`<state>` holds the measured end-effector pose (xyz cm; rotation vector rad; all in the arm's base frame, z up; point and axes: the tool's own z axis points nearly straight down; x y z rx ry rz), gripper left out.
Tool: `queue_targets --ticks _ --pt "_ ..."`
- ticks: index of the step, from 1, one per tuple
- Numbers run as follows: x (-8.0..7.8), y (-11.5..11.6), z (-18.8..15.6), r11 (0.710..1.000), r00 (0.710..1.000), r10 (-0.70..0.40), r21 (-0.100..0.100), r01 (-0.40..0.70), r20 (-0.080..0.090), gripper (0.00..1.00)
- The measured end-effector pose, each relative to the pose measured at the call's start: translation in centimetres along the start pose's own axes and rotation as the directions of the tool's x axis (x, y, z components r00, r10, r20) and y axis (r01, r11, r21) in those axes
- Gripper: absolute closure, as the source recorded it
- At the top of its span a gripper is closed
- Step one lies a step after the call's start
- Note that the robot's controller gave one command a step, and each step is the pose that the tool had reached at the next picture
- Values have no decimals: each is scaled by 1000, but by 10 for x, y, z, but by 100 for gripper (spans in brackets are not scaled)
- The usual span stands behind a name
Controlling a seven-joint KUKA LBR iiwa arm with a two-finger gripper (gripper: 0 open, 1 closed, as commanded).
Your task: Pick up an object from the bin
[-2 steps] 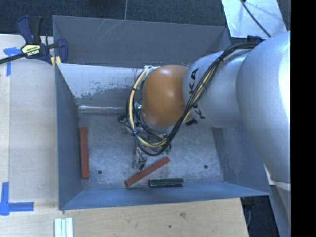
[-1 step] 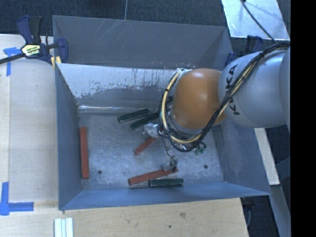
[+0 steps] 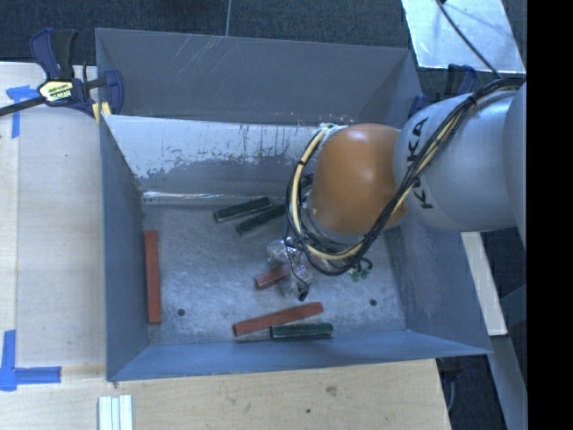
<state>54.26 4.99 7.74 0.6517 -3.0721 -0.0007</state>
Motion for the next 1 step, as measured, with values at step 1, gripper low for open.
queue_targets --ticks 1 --pt "-20 14 -169 999 999 51 3 -51 10 100"
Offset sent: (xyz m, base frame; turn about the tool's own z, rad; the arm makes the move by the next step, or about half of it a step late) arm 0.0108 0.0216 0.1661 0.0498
